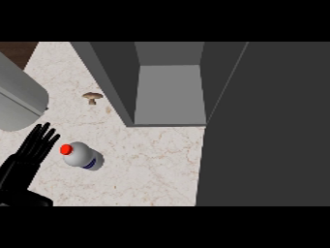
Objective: Pick up the bottled water, place it into the cabinet and close the cabinet
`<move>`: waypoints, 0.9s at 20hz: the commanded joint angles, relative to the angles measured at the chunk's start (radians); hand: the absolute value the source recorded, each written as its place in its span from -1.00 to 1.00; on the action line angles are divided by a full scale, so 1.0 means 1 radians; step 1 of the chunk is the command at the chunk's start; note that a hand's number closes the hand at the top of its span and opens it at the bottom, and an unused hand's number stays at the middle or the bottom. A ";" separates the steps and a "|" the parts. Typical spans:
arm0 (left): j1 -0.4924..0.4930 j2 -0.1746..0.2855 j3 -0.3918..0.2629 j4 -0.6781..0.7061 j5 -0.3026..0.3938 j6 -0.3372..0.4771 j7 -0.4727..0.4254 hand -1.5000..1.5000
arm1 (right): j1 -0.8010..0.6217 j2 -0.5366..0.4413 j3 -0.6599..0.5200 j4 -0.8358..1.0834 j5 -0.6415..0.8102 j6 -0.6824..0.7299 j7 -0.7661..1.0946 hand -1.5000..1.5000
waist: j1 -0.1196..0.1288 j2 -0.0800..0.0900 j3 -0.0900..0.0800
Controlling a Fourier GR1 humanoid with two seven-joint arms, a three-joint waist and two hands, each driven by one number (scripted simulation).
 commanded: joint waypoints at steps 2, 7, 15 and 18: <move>-0.088 0.036 0.010 0.215 -0.044 -0.002 -0.070 -1.00 | 0.002 -0.018 -0.020 0.028 -0.030 0.013 -0.039 -1.00 | 0.000 0.001 0.000; -0.229 0.028 -0.001 0.415 -0.062 0.017 -0.093 -1.00 | 0.031 -0.051 -0.030 -0.029 -0.068 0.031 -0.013 -1.00 | -0.007 0.002 0.000; -0.251 0.070 -0.041 0.664 -0.176 -0.020 -0.370 -1.00 | 0.008 -0.002 0.051 0.049 0.046 -0.025 -0.071 -1.00 | -0.007 0.004 -0.002; -0.275 0.021 -0.062 0.670 -0.170 0.005 -0.349 -1.00 | 0.057 -0.067 -0.013 -0.012 -0.037 0.016 -0.044 -1.00 | -0.004 0.001 -0.001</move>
